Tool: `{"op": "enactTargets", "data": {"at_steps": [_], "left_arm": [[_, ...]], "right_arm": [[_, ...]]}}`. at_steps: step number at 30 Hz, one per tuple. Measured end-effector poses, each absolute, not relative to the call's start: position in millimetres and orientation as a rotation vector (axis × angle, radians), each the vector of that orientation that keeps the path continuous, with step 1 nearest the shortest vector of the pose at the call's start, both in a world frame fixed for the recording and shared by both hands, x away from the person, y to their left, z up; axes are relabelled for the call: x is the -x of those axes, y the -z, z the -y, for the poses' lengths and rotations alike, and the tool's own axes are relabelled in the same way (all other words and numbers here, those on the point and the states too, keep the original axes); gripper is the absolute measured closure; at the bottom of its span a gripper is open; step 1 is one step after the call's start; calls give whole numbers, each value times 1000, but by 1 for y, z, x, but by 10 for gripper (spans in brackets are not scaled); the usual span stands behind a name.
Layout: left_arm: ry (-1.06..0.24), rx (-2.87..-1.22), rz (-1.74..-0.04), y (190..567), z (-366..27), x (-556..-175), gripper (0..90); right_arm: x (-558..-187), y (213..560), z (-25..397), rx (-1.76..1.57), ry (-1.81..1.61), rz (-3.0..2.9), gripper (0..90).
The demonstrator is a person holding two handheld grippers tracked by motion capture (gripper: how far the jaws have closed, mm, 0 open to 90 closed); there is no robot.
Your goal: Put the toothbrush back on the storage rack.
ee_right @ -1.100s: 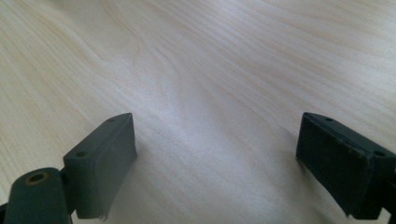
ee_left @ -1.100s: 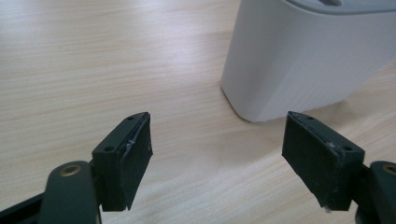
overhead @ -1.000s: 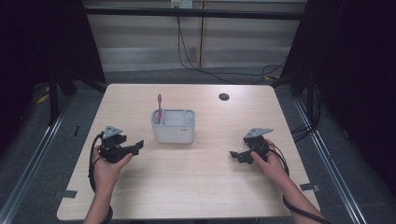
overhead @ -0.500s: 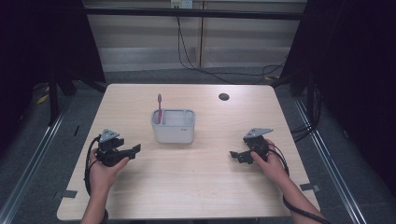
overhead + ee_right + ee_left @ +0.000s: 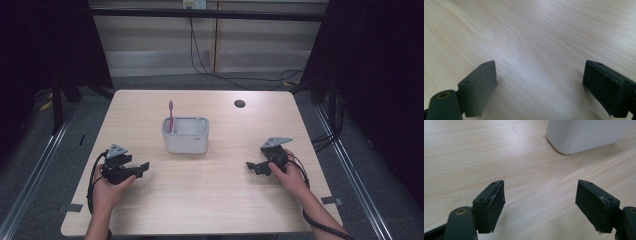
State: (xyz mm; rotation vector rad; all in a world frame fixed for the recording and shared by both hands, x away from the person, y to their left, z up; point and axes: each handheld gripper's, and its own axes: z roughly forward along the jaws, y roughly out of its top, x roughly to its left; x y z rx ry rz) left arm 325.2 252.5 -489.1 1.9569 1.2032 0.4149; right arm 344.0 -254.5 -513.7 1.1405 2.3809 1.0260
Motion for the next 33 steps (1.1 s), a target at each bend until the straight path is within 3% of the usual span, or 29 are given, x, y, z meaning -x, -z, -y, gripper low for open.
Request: {"op": "enactTargets", "data": {"at_steps": [19,33], "left_arm": [[-411,-1999,-1258,504,-264,-323,213],[-453,-2013,-1209,509,-268,-322,173]], "right_arm": [[-344,514,255,-1140,-1026,-2381,114],[-344,514,255,-1141,-1026,-2381,114]]}}
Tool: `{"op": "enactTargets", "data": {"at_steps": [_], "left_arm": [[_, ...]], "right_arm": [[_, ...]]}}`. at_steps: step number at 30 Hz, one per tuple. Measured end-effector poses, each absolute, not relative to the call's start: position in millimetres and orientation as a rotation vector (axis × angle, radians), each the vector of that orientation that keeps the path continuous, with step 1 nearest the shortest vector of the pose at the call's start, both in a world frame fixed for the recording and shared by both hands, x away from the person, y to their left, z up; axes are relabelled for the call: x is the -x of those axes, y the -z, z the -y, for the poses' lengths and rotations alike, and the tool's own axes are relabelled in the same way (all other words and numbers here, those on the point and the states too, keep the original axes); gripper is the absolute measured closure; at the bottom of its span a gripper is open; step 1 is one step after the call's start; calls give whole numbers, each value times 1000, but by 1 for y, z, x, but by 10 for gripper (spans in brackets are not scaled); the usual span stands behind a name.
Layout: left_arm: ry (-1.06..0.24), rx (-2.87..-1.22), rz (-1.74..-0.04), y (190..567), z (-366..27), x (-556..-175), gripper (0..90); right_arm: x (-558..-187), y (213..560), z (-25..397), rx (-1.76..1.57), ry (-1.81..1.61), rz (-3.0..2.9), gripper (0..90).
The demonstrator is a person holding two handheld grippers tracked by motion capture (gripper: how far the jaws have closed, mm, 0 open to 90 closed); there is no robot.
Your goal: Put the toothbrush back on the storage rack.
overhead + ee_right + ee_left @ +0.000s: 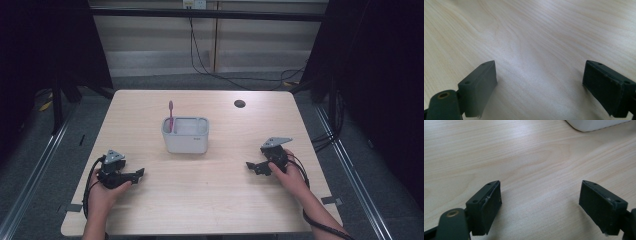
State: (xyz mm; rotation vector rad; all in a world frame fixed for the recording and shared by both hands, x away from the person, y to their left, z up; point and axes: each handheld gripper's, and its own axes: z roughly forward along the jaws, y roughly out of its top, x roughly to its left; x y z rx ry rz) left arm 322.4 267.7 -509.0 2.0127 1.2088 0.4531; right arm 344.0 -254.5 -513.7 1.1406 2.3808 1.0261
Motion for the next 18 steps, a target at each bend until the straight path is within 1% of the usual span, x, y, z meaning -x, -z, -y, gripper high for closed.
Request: {"op": "enactTargets", "data": {"at_steps": [18], "left_arm": [[-487,-2076,-1180,510,-262,-322,126]], "right_arm": [[-344,514,254,-1138,-1026,-2379,114]]}}
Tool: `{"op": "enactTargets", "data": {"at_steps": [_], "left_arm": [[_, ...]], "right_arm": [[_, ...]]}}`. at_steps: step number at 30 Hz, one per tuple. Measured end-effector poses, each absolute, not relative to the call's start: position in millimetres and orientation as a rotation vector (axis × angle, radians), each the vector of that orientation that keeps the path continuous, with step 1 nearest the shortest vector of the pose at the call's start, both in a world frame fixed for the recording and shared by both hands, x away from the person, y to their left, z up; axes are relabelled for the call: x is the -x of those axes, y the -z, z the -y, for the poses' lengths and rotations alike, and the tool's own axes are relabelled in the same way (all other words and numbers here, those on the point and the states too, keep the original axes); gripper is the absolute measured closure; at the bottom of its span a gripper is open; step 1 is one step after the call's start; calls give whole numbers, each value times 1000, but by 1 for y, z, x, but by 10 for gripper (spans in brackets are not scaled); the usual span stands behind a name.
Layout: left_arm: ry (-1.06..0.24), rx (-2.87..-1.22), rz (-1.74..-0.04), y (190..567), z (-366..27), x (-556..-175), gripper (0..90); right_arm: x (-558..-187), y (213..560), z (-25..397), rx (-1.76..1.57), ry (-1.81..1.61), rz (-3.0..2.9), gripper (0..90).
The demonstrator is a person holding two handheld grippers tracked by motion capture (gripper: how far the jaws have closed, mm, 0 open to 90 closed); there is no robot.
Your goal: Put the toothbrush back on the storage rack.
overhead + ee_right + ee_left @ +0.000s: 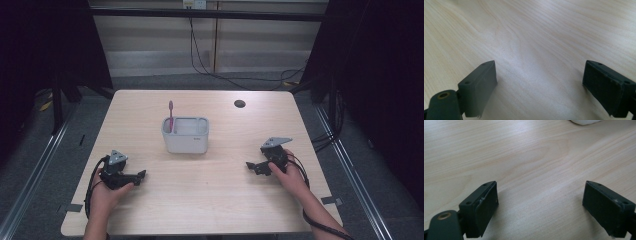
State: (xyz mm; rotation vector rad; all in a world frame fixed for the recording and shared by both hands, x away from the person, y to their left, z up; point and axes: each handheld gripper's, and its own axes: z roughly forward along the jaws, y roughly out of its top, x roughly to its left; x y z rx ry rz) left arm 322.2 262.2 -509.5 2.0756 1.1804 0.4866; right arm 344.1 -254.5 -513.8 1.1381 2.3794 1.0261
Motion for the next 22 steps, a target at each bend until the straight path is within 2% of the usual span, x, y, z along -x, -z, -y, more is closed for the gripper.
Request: {"op": "enactTargets", "data": {"at_steps": [22], "left_arm": [[-484,-2080,-1179,509,-262,-322,125]], "right_arm": [[-344,514,254,-1141,-1025,-2379,114]]}}
